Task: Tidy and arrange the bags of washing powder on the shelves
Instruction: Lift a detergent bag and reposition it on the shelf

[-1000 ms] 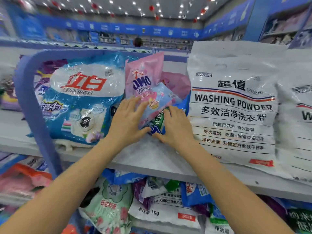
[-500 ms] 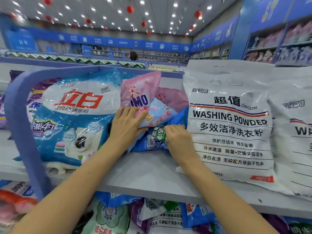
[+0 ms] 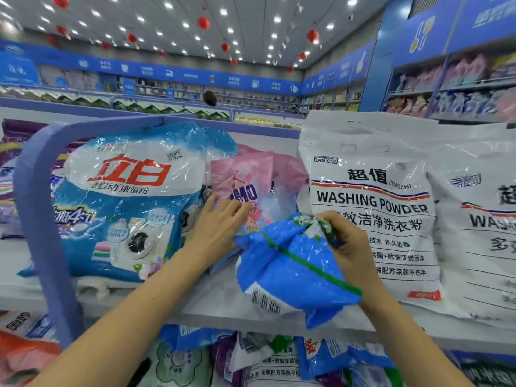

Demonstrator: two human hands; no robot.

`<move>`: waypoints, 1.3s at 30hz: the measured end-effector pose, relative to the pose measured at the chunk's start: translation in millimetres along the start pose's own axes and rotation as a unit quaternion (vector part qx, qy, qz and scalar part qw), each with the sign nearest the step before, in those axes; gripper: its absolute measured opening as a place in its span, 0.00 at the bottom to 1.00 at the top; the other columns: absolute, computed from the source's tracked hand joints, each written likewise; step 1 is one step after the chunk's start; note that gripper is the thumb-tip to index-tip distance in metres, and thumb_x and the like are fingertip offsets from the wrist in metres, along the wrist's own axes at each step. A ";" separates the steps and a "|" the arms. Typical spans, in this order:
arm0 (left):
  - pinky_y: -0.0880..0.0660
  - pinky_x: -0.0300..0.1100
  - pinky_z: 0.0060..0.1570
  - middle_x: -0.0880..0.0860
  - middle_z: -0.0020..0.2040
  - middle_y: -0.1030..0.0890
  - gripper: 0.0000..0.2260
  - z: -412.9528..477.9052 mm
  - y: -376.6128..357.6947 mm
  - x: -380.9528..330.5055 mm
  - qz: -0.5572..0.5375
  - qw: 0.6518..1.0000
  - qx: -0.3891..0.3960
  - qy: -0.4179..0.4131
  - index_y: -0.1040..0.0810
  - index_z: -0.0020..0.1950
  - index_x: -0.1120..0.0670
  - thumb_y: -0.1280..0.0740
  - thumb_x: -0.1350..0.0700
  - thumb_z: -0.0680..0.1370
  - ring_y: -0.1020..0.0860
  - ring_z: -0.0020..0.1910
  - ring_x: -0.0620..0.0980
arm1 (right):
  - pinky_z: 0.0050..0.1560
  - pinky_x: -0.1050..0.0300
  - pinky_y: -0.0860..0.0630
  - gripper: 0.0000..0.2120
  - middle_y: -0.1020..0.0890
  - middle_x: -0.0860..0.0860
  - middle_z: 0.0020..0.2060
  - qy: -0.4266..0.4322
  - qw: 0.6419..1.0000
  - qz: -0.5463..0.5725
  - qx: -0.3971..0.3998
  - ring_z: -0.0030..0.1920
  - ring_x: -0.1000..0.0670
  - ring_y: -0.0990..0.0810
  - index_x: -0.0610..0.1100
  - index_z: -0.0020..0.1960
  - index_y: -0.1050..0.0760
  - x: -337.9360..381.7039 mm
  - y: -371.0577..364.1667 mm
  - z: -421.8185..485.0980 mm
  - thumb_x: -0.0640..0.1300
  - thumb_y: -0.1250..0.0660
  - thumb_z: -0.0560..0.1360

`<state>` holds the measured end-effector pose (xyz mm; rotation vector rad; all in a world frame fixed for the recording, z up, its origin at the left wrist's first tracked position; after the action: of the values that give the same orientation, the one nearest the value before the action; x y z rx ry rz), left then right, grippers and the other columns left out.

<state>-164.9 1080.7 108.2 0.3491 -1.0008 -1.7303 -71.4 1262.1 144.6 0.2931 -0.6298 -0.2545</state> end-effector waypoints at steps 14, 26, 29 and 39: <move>0.20 0.49 0.36 0.63 0.51 0.17 0.43 -59.1 39.2 -21.0 -0.819 0.422 0.291 0.259 0.16 0.51 0.58 0.38 0.22 0.57 0.17 0.43 0.63 | 0.36 0.71 0.34 0.18 0.24 0.62 0.33 0.086 0.990 -0.062 -0.094 0.34 0.65 0.29 0.52 0.41 0.24 51.8 31.3 28.3 0.28 0.35 0.66; 0.21 0.39 0.30 0.53 0.37 0.15 0.07 -61.0 28.0 -38.1 -0.843 0.408 0.120 0.328 0.14 0.35 0.55 0.32 0.58 0.64 0.17 0.32 0.49 | 0.66 0.50 0.31 0.42 0.32 0.53 0.68 -0.053 0.993 -0.101 -0.009 0.68 0.51 0.32 0.54 0.68 0.39 28.9 5.3 5.3 0.39 0.21 0.62; 0.19 0.43 0.32 0.55 0.39 0.15 0.07 -59.3 25.6 -25.7 -0.864 0.369 0.062 0.336 0.14 0.36 0.56 0.32 0.59 0.64 0.17 0.34 0.52 | 0.64 0.51 0.29 0.51 0.40 0.56 0.73 -0.252 0.962 0.100 0.025 0.68 0.55 0.34 0.60 0.72 0.49 -5.5 3.8 -14.1 0.36 0.22 0.63; 0.19 0.46 0.37 0.56 0.45 0.15 0.28 -51.3 47.5 -22.4 -0.906 0.351 0.060 0.231 0.14 0.43 0.55 0.15 0.50 0.45 0.16 0.42 0.54 | 0.41 0.60 0.25 0.24 0.17 0.44 0.40 -0.279 0.949 0.122 -0.085 0.41 0.51 0.20 0.37 0.46 0.22 -8.9 0.1 6.8 0.57 0.43 0.76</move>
<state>-91.9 1073.1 108.0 2.6750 0.2737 -2.8614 -82.5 1263.8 145.1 -0.0336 -1.1882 -0.1501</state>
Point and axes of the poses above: each hand's wrist, its own z-axis towards the middle knuckle, its own y-axis out of the back of the hand, x = y × z, the point moved 6 cm from there along z, towards the middle knuckle
